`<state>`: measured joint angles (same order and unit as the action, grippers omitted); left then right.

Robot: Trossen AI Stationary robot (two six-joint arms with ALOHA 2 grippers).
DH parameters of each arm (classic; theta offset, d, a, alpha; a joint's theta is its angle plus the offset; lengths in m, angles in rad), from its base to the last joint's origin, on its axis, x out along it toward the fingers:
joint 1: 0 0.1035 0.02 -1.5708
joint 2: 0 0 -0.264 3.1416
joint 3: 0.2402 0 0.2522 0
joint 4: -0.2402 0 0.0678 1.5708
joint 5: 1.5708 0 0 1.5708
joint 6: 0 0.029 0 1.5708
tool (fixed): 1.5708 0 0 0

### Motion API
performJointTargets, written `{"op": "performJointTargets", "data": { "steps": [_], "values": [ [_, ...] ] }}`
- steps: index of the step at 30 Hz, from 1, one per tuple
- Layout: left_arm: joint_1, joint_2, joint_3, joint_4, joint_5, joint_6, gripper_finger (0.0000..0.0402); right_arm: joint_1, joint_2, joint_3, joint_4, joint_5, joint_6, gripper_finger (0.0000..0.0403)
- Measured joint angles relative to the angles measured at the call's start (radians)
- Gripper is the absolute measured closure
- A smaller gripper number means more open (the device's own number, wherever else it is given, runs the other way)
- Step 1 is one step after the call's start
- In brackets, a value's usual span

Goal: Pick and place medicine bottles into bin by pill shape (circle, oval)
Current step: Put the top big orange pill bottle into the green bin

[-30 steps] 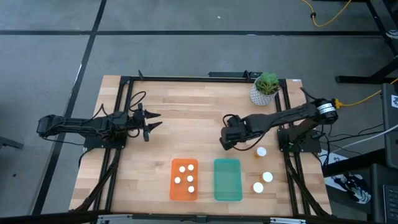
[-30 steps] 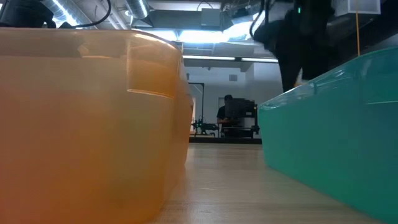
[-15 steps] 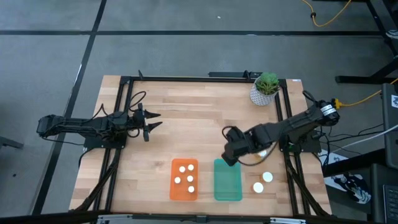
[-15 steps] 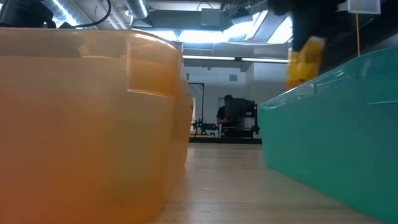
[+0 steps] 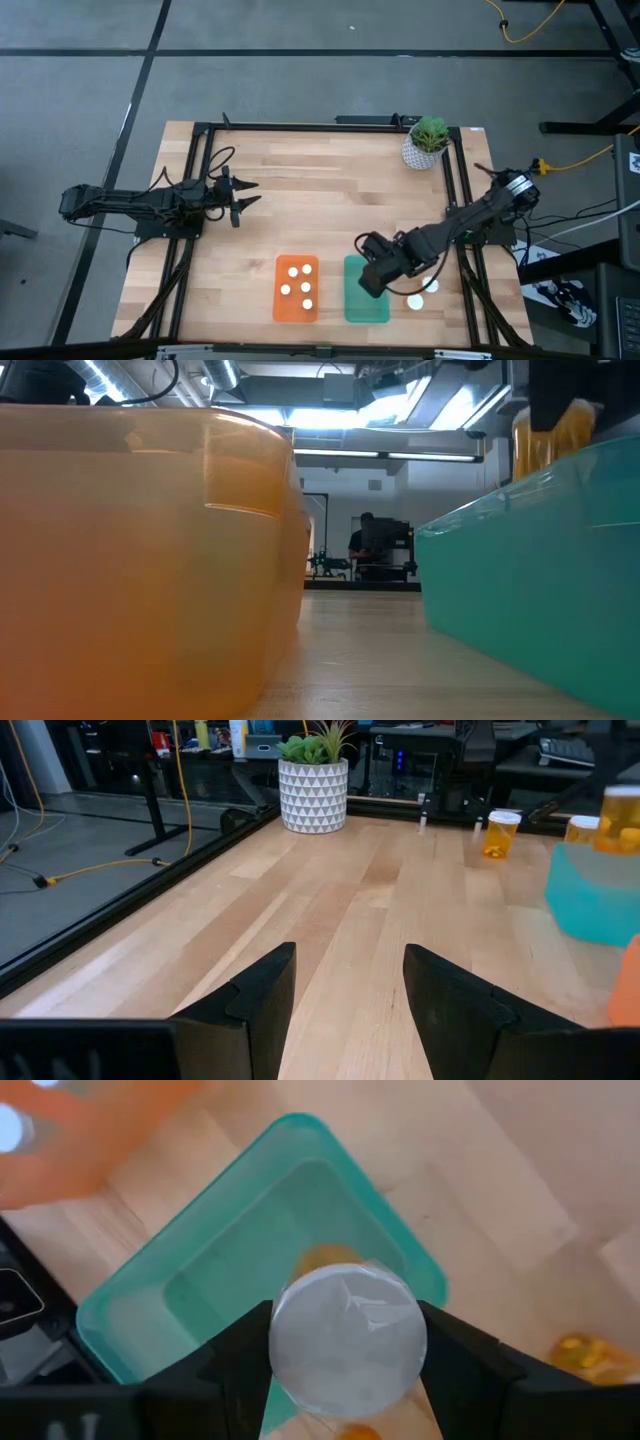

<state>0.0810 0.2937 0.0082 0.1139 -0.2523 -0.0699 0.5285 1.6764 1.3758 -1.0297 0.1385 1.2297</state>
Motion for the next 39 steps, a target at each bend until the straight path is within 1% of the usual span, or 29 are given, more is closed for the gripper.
{"op": "performJointTargets", "data": {
  "steps": [9,16,20,24,27,30,34,39],
  "values": [
    [0.000,0.000,0.000,0.000,0.000,0.000,0.0223,-0.051,0.109,0.000,0.086,-0.057,0.024,0.0190],
    [0.000,0.000,0.000,0.000,0.000,0.000,0.0223,-0.080,0.182,0.000,0.149,-0.080,0.053,0.0190],
    [0.000,0.000,0.000,0.000,0.000,0.000,0.0223,-0.082,0.203,0.000,0.172,-0.080,0.076,0.0189],
    [0.000,0.000,0.000,0.000,0.000,0.000,0.0223,-0.084,0.203,0.000,0.178,-0.043,0.124,0.0189],
    [0.000,0.000,0.000,0.000,0.000,0.000,0.0223,-0.086,0.203,0.000,0.184,-0.029,0.135,0.0177],
    [0.000,0.000,0.000,0.000,0.000,0.000,0.0223,-0.087,0.203,0.000,0.185,-0.027,0.175,0.0154],
    [0.000,0.000,0.000,0.000,0.000,0.000,0.0223,-0.086,0.203,0.000,0.176,-0.027,0.180,0.0129],
    [0.000,0.000,0.000,0.000,0.000,0.000,0.0223,-0.086,0.197,0.009,0.166,-0.026,0.180,0.0124]
  ]
}}
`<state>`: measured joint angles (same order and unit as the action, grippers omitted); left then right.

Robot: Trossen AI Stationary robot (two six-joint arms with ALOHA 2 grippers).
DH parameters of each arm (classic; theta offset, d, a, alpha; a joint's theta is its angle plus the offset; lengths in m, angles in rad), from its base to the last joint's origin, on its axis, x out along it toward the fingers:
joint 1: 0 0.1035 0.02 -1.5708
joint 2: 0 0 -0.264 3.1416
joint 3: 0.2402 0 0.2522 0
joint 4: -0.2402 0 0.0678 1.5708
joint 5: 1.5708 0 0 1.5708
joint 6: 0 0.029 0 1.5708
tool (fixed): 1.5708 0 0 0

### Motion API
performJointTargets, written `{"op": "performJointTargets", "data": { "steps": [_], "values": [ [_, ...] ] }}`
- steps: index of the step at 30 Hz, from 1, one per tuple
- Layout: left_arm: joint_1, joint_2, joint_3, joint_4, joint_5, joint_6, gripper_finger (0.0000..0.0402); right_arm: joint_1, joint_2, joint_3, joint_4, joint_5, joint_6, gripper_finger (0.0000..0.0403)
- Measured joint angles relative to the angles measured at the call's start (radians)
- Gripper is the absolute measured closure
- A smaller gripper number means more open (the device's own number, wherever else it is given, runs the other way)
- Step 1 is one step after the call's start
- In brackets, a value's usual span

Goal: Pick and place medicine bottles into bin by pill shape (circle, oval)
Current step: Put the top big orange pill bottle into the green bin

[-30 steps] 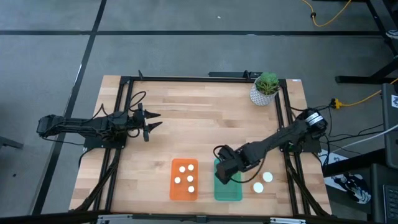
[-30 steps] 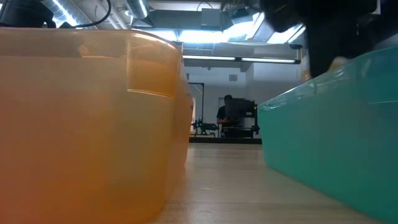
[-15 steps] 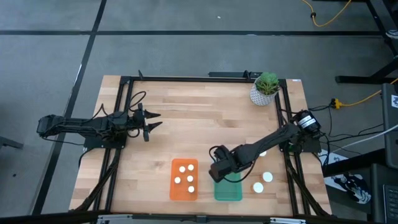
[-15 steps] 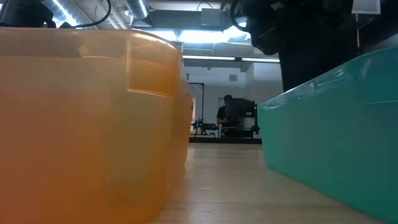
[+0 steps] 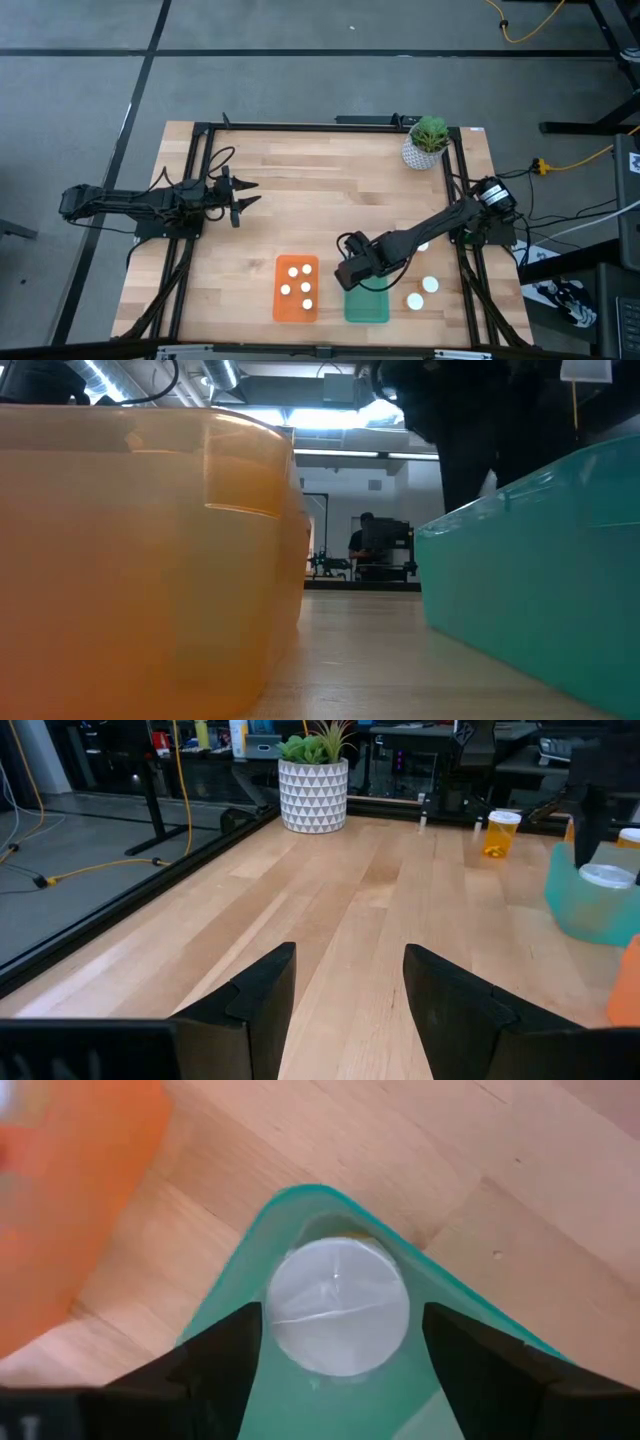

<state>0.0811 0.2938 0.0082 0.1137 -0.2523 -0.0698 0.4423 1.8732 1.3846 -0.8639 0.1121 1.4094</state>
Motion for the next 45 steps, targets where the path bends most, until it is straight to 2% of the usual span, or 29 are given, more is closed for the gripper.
{"op": "performJointTargets", "data": {
  "steps": [3,7,13,20,30,40,45],
  "values": [
    [0.000,0.000,0.000,0.000,0.000,0.000,0.0223,0.000,-0.008,0.052,-0.067,0.036,-0.001,0.0123],
    [0.000,0.000,0.000,0.000,0.000,0.000,0.0223,0.003,-0.010,0.163,-0.243,0.116,0.000,0.0123],
    [0.000,0.000,0.000,0.000,0.000,0.000,0.0223,0.031,-0.011,0.302,-0.516,0.182,0.024,0.0122],
    [0.000,0.000,0.000,0.000,0.000,0.000,0.0223,0.109,-0.020,0.330,-0.674,0.209,0.156,0.0122],
    [0.000,0.000,0.000,0.000,0.000,0.000,0.0223,0.213,-0.128,0.155,-0.673,0.207,0.360,0.0122],
    [0.000,0.000,0.000,0.000,0.000,0.000,0.0223,0.242,-0.373,-0.199,-0.453,0.136,0.405,0.0122],
    [0.000,0.000,0.000,0.000,0.000,0.000,0.0223,0.242,-0.489,-0.345,-0.410,0.112,0.408,0.0122]
  ]
}}
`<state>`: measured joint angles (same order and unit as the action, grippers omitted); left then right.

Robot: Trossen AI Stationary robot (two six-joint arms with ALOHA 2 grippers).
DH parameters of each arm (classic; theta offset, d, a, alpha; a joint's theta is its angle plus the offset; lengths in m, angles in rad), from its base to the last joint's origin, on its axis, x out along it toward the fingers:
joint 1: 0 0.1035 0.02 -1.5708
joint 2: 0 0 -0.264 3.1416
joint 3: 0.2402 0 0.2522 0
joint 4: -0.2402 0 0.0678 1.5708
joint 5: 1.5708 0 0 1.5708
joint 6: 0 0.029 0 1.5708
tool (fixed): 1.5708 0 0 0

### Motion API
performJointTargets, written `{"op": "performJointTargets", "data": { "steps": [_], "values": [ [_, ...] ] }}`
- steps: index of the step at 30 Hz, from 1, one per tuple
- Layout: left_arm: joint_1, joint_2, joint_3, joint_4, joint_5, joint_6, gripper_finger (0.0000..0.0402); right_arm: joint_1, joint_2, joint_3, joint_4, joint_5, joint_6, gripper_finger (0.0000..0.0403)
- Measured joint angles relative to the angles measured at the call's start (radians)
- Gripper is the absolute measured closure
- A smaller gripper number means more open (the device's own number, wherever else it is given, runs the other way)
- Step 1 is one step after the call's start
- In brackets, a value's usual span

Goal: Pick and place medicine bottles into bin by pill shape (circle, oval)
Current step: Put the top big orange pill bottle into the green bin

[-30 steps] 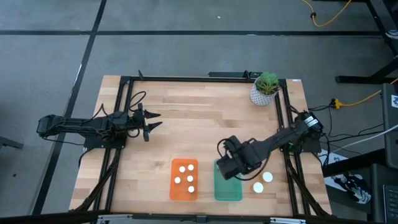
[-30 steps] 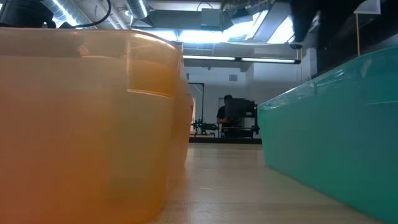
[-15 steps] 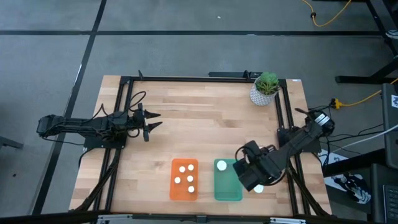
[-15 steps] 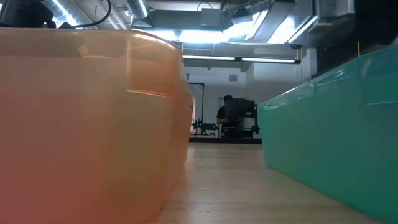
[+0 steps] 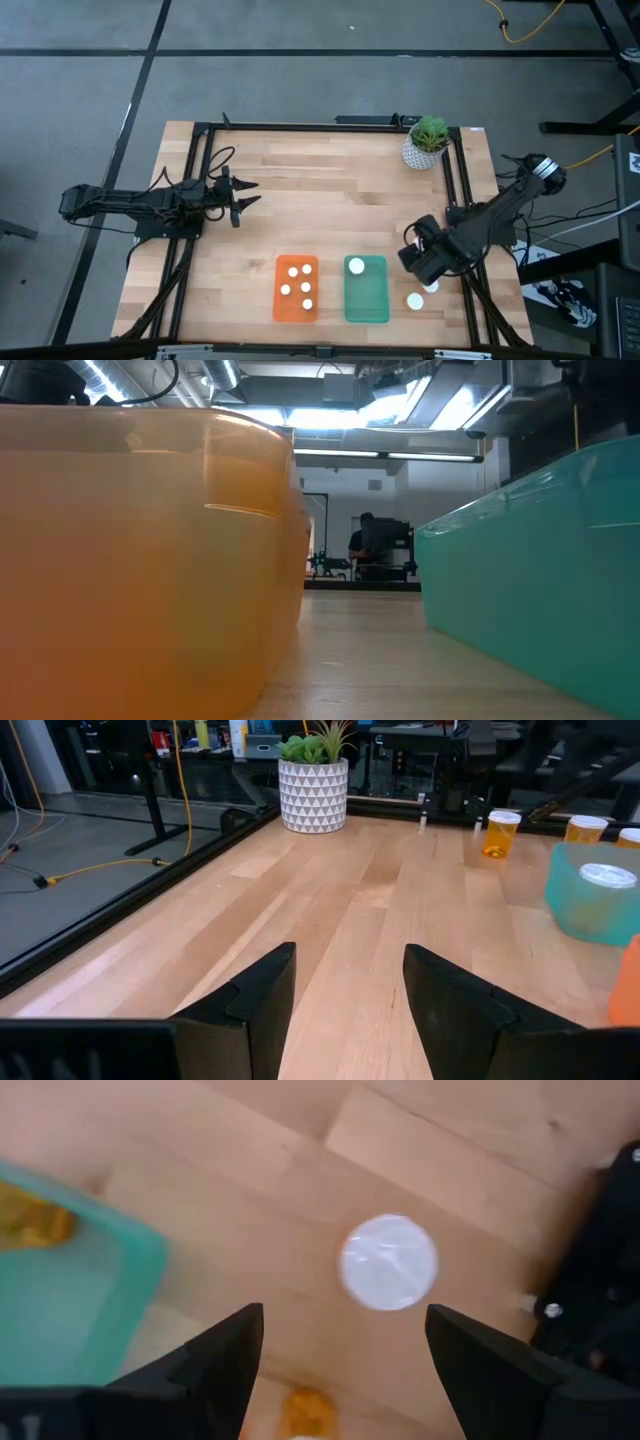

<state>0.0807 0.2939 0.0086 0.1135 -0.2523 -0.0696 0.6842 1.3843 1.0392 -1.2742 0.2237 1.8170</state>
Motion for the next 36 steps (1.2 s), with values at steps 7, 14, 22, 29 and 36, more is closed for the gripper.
{"op": "performJointTargets", "data": {
  "steps": [7,14,22,29,36],
  "values": [
    [0.000,0.000,0.000,0.000,0.000,0.000,0.0223,0.000,-0.091,-0.147,0.070,-0.024,-0.013,0.0122],
    [0.000,0.000,0.000,0.000,0.000,0.000,0.0223,0.000,-0.130,-0.233,0.153,-0.034,-0.047,0.0122],
    [0.000,0.000,0.000,0.000,0.000,0.000,0.0223,-0.032,-0.144,-0.281,0.203,-0.020,-0.098,0.0122],
    [0.000,0.000,0.000,0.000,0.000,0.000,0.0223,-0.081,-0.144,-0.305,0.254,-0.019,-0.196,0.0122],
    [0.000,0.000,0.000,0.000,0.000,0.000,0.0223,-0.120,-0.144,-0.338,0.316,-0.042,-0.251,0.0122]
  ]
}}
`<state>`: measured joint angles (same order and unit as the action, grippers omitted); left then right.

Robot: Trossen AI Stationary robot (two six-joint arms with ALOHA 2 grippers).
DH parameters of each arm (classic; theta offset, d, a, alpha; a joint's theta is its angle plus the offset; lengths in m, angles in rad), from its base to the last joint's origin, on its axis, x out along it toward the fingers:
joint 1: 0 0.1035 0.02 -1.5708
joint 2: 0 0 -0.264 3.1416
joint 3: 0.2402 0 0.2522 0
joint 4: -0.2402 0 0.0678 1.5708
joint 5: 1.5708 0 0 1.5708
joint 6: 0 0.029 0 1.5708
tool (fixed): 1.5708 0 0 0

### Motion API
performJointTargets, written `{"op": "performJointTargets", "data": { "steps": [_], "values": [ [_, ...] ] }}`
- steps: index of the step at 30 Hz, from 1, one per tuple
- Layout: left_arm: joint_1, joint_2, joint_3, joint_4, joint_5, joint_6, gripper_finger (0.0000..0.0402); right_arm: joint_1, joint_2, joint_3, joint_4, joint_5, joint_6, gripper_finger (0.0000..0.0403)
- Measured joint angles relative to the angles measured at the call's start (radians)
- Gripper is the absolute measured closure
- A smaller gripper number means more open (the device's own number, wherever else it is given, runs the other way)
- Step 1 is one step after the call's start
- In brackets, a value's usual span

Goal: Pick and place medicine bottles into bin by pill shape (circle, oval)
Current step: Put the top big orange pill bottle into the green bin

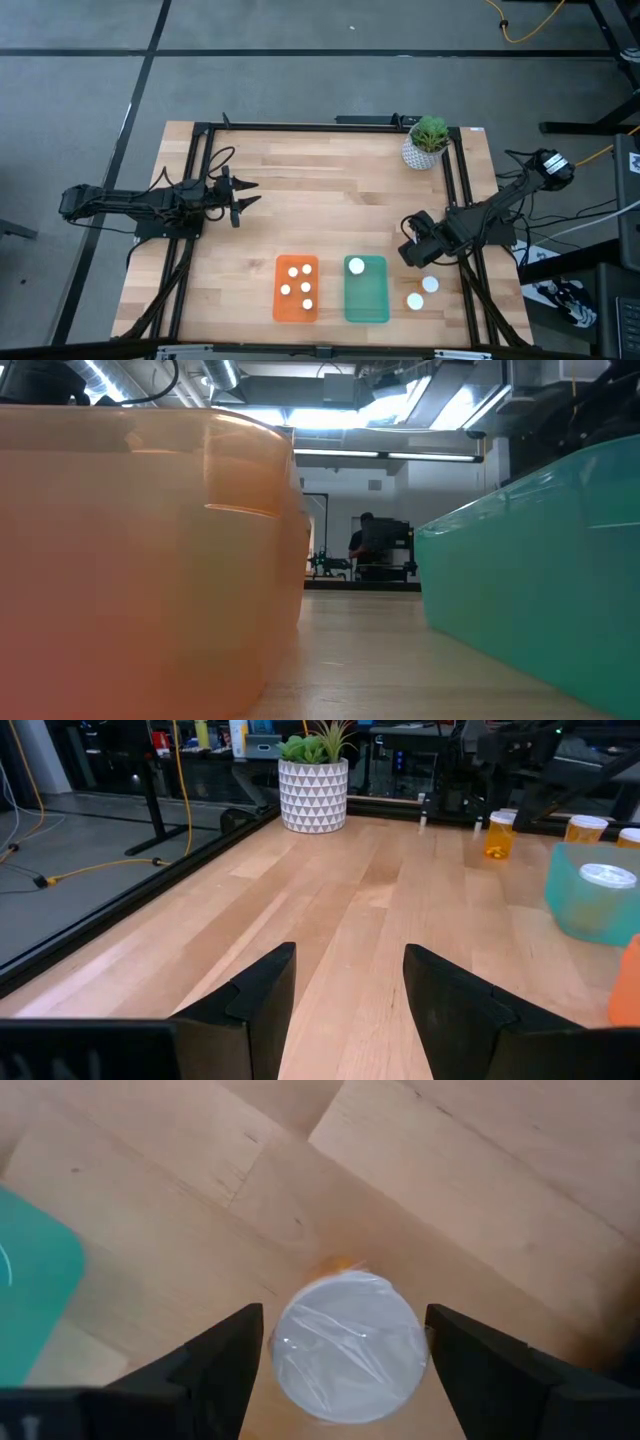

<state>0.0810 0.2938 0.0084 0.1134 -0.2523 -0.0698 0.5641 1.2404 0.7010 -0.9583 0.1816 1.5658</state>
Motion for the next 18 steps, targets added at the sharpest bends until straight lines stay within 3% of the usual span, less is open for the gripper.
{"op": "performJointTargets", "data": {
  "steps": [9,18],
  "values": [
    [0.000,0.000,0.000,0.000,0.000,0.000,0.0223,-0.003,0.000,0.000,0.006,-0.036,0.005,0.0127],
    [0.000,0.000,0.000,0.000,0.000,0.000,0.0223,-0.019,0.001,0.003,0.020,-0.036,0.008,0.0189]
  ]
}}
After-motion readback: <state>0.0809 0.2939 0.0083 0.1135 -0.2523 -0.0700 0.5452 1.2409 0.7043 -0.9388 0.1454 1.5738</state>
